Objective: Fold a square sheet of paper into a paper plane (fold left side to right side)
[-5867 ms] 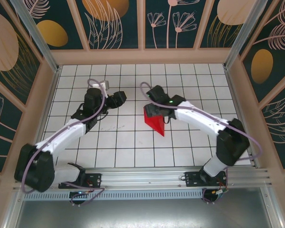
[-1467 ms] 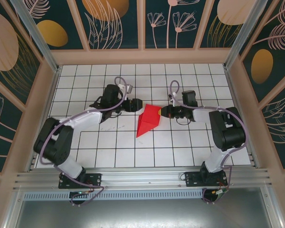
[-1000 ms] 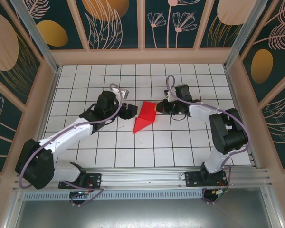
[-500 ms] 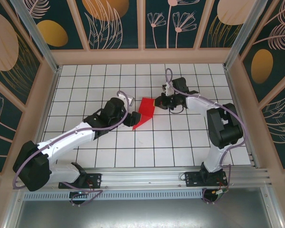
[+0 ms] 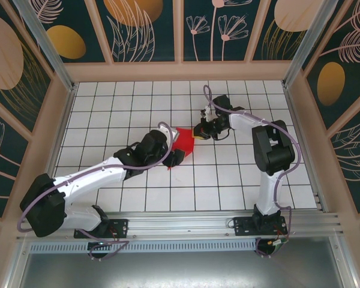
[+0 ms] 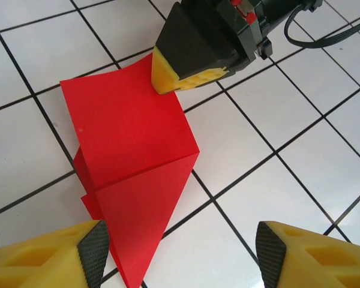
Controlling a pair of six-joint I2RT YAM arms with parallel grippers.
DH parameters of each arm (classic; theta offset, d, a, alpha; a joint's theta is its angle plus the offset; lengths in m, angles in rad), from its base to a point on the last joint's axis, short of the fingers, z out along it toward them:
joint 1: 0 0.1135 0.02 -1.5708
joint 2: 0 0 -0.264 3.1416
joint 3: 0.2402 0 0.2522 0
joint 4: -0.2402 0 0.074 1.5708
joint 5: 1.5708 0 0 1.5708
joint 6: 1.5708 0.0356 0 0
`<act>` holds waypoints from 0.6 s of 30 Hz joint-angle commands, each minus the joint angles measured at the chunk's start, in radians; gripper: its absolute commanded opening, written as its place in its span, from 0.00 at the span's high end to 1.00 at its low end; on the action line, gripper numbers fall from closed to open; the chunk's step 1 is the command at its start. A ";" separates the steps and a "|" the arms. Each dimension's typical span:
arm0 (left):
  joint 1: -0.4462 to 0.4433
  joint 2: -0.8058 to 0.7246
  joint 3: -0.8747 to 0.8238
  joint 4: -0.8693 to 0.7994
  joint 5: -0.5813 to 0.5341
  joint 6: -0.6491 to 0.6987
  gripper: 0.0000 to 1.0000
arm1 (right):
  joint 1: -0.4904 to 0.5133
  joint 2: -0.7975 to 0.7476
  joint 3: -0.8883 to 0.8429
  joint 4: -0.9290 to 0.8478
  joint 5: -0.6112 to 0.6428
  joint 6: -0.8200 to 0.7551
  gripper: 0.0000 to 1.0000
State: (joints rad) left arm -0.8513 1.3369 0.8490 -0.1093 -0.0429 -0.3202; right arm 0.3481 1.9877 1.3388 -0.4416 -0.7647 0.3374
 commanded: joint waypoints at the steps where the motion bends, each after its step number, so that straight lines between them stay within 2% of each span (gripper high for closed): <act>1: -0.010 0.028 -0.002 0.004 -0.014 -0.022 0.31 | -0.004 0.009 0.026 -0.058 -0.048 -0.023 0.99; 5: -0.020 0.080 0.003 0.007 -0.034 -0.020 0.31 | -0.005 0.011 0.033 -0.058 -0.055 -0.018 0.99; 18: -0.093 0.277 0.112 -0.091 -0.195 0.046 0.28 | -0.005 0.031 0.054 -0.072 -0.061 -0.014 0.99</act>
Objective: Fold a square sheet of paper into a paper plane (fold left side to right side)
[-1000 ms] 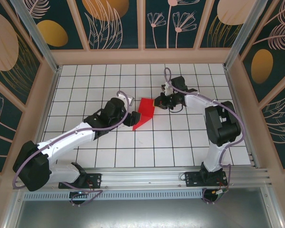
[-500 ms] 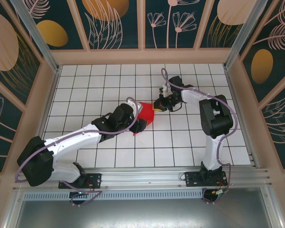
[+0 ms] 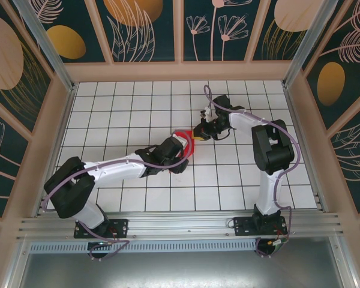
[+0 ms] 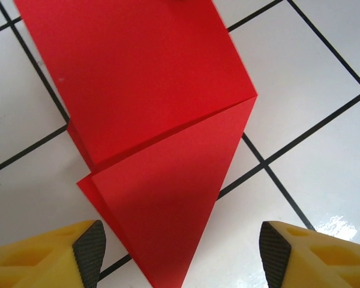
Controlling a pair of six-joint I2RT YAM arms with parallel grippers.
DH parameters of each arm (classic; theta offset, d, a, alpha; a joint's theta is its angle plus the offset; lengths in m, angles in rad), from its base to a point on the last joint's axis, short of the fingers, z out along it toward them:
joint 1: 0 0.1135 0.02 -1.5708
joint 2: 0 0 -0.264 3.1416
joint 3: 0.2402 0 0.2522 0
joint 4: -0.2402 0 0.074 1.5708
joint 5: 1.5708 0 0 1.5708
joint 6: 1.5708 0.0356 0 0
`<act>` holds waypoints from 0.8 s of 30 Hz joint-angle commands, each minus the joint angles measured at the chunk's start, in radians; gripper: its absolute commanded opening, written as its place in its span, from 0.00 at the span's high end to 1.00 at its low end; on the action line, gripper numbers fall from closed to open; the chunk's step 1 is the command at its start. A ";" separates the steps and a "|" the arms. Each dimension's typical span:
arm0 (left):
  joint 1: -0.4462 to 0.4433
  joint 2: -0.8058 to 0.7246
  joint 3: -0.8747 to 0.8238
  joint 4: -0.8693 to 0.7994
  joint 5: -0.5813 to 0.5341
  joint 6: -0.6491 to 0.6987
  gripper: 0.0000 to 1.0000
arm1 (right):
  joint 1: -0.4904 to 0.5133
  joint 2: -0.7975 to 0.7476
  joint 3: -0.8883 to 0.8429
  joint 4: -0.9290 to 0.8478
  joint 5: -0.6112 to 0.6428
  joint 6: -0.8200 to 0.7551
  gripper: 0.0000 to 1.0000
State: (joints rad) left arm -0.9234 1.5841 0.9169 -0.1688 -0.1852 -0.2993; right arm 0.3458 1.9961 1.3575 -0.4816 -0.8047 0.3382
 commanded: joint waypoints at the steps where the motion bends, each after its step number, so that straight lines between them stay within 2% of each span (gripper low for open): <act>1: -0.030 0.045 0.049 -0.034 -0.058 0.026 0.28 | -0.002 0.023 0.037 -0.032 -0.020 -0.014 0.99; 6: -0.059 0.108 0.102 -0.045 -0.105 0.020 0.27 | -0.002 0.027 0.038 -0.036 -0.019 -0.011 0.99; 24: -0.149 0.371 0.285 -0.201 -0.441 -0.035 0.24 | 0.001 0.030 0.029 -0.019 -0.029 -0.001 0.99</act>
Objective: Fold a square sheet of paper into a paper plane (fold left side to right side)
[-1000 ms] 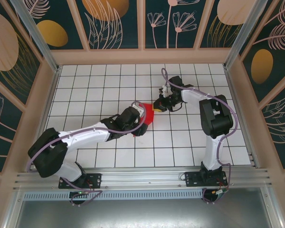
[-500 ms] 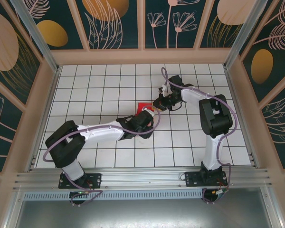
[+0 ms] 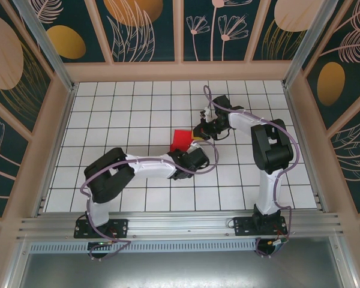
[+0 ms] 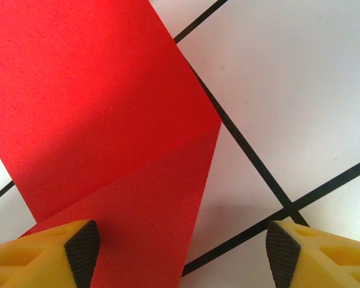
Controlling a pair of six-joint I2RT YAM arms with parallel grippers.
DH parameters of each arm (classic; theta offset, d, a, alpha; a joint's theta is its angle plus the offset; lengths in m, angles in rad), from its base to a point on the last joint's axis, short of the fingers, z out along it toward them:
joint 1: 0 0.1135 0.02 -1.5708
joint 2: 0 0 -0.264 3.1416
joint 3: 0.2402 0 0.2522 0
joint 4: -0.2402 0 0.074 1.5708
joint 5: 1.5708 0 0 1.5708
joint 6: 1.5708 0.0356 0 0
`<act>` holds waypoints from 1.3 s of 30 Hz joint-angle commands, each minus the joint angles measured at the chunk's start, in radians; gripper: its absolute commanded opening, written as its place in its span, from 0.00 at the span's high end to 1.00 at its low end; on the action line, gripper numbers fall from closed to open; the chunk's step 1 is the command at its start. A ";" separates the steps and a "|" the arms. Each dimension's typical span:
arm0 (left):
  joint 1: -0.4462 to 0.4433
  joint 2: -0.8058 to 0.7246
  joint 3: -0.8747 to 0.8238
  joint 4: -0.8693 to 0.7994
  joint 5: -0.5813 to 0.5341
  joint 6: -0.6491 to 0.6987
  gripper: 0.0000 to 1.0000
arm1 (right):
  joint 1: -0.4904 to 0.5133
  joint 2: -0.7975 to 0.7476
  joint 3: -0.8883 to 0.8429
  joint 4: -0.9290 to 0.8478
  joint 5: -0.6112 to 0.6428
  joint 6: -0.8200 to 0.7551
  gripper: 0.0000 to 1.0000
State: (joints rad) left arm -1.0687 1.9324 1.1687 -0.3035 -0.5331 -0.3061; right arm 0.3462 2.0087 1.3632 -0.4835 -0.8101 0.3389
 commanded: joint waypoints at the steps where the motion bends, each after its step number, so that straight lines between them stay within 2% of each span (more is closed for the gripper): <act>1: -0.005 0.031 0.037 -0.073 -0.104 -0.033 0.24 | 0.002 0.018 0.023 -0.018 -0.024 -0.001 0.99; 5: -0.005 0.046 0.041 -0.085 -0.126 -0.044 0.27 | 0.001 0.018 0.016 -0.015 -0.025 -0.004 0.99; 8: -0.005 0.053 0.042 -0.089 -0.139 -0.048 0.33 | 0.002 0.019 0.014 -0.012 -0.029 -0.003 0.99; 15: -0.005 0.056 0.048 -0.094 -0.145 -0.054 0.61 | 0.000 0.020 0.014 -0.015 -0.024 -0.006 0.98; 22: -0.005 0.051 0.052 -0.098 -0.136 -0.057 0.80 | -0.001 0.009 0.016 -0.017 0.007 -0.005 0.92; 27: -0.005 0.041 0.064 -0.103 -0.103 -0.063 0.92 | -0.002 -0.035 0.019 -0.011 0.073 -0.017 0.80; 31: -0.001 0.028 0.086 -0.112 -0.045 -0.071 0.97 | -0.014 -0.138 -0.004 0.029 0.200 -0.010 0.61; 35: 0.024 0.018 0.114 -0.122 0.059 -0.076 0.98 | -0.051 -0.264 -0.058 0.081 0.305 0.004 0.49; 39: 0.067 0.016 0.144 -0.134 0.200 -0.086 0.99 | -0.097 -0.408 -0.175 0.150 0.404 0.022 0.44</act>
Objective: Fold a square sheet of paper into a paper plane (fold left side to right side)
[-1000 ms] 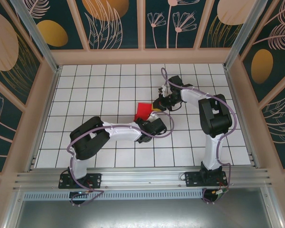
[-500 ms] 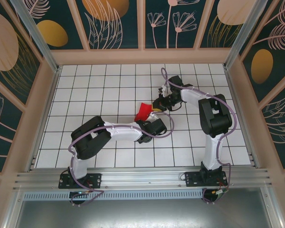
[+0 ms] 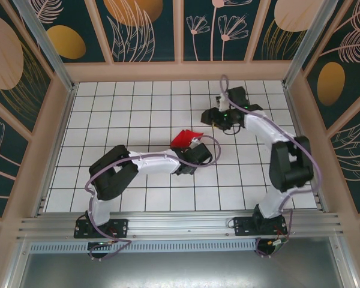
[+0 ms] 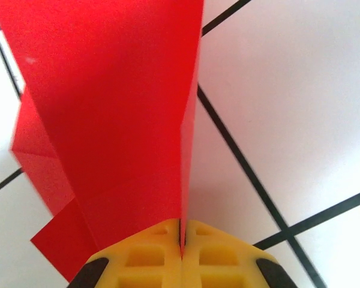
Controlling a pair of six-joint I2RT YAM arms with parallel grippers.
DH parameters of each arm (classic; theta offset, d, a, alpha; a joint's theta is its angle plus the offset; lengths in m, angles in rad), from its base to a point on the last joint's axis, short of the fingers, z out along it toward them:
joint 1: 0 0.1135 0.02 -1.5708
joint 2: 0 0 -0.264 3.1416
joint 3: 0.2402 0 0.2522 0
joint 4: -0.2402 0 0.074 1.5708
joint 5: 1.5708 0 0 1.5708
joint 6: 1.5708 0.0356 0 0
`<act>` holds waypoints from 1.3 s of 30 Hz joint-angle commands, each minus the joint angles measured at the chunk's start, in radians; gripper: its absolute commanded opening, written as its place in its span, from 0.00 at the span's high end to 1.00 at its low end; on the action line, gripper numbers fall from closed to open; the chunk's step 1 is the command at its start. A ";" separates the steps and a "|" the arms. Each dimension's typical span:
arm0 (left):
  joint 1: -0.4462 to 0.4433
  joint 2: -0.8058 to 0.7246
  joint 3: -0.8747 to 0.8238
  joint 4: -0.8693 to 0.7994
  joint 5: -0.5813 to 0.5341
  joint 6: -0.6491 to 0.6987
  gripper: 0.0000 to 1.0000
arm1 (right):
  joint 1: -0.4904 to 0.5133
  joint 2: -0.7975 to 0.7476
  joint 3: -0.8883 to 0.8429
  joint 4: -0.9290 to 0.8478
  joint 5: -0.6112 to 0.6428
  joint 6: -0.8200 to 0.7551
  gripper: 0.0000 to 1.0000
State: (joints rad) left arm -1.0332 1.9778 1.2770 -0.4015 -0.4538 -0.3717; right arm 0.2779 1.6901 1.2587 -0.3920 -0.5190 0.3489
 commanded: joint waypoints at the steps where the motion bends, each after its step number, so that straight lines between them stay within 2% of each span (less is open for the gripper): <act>1: 0.042 -0.030 0.041 -0.036 0.148 -0.021 0.99 | -0.039 -0.125 -0.107 0.079 0.129 0.017 0.43; 5: 0.081 -0.031 0.065 -0.044 0.236 -0.035 1.00 | -0.060 -0.222 -0.236 0.139 0.153 0.020 0.42; 12: 0.109 -0.097 0.091 -0.025 0.264 -0.071 1.00 | -0.061 -0.293 -0.386 0.209 0.168 0.028 0.41; 19: 0.147 -0.200 0.041 0.059 0.320 -0.143 1.00 | -0.063 -0.330 -0.441 0.252 0.168 0.046 0.40; 21: 0.156 -0.230 0.001 0.116 0.363 -0.174 1.00 | -0.069 -0.343 -0.455 0.273 0.153 0.057 0.36; 25: 0.175 -0.258 -0.067 0.218 0.413 -0.218 1.00 | -0.071 -0.345 -0.461 0.280 0.144 0.062 0.36; 34: 0.177 -0.295 -0.093 0.175 0.283 -0.199 1.00 | -0.070 -0.327 -0.472 0.292 0.096 0.068 0.36; 39: 0.176 -0.313 -0.072 0.095 0.137 -0.174 1.00 | -0.070 -0.310 -0.479 0.305 0.083 0.075 0.36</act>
State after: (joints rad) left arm -0.8600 1.7065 1.1881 -0.2516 -0.1993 -0.5617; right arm 0.2146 1.3666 0.7952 -0.1184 -0.4091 0.4072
